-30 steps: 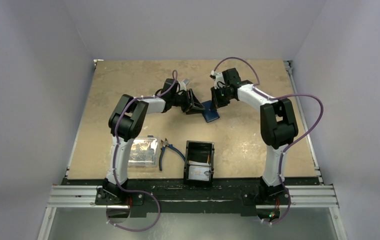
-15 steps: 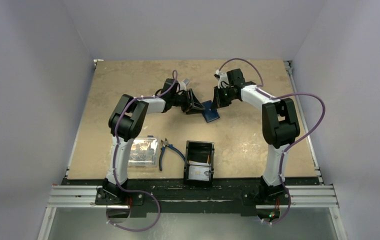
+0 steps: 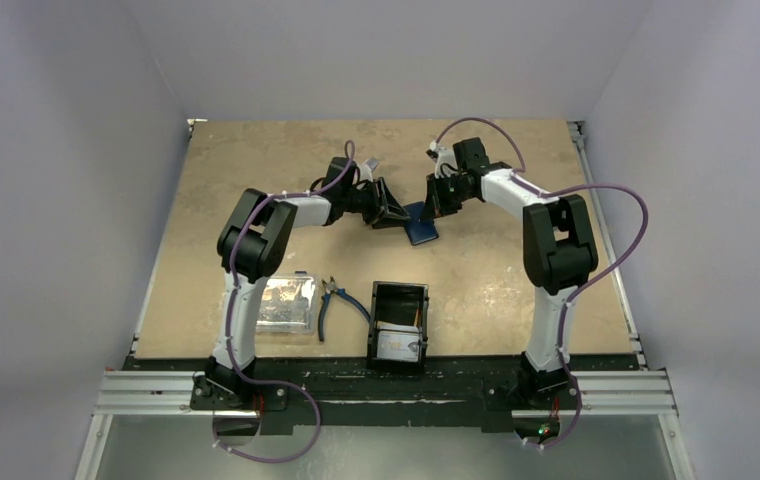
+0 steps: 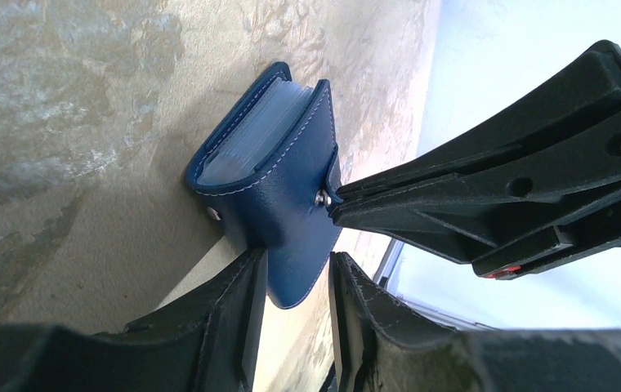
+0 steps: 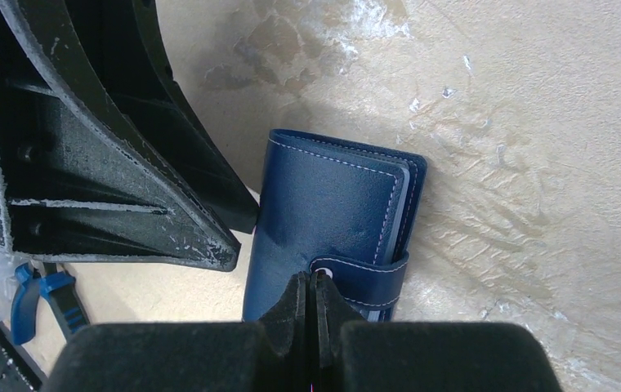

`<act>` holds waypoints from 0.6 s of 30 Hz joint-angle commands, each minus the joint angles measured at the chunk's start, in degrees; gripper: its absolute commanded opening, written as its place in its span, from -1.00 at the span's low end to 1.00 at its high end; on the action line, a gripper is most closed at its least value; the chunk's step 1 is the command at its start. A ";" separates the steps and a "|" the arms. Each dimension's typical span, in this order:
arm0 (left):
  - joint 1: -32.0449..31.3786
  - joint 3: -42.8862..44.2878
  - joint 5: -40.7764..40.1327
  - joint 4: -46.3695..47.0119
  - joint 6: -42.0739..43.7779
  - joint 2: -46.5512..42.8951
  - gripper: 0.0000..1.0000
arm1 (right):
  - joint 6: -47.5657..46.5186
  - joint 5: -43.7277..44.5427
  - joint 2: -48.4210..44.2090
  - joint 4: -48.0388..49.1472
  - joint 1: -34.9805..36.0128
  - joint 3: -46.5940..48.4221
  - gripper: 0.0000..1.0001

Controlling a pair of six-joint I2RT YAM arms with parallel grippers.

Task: Put the credit cards into the card holder
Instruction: Close the card holder at the center of the board.

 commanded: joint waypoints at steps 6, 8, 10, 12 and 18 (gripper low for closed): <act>0.23 -0.46 0.48 3.21 -0.98 0.50 -0.26 | -0.93 -1.60 2.74 -2.23 0.97 1.71 -1.00; 0.23 -0.46 0.51 3.26 -0.98 0.42 -0.26 | -0.54 -0.78 3.25 -2.42 1.08 2.01 -1.00; 0.23 -0.54 0.50 3.38 -1.00 0.41 -0.27 | 0.05 0.19 4.77 -3.28 1.08 2.89 -1.00; 0.23 -0.62 0.50 3.42 -1.04 0.34 -0.26 | 0.86 0.64 6.12 -4.07 1.08 3.47 -1.00; 0.15 -0.59 0.51 3.59 -1.11 0.50 -0.27 | 2.31 3.75 10.41 -9.02 1.21 6.02 -1.00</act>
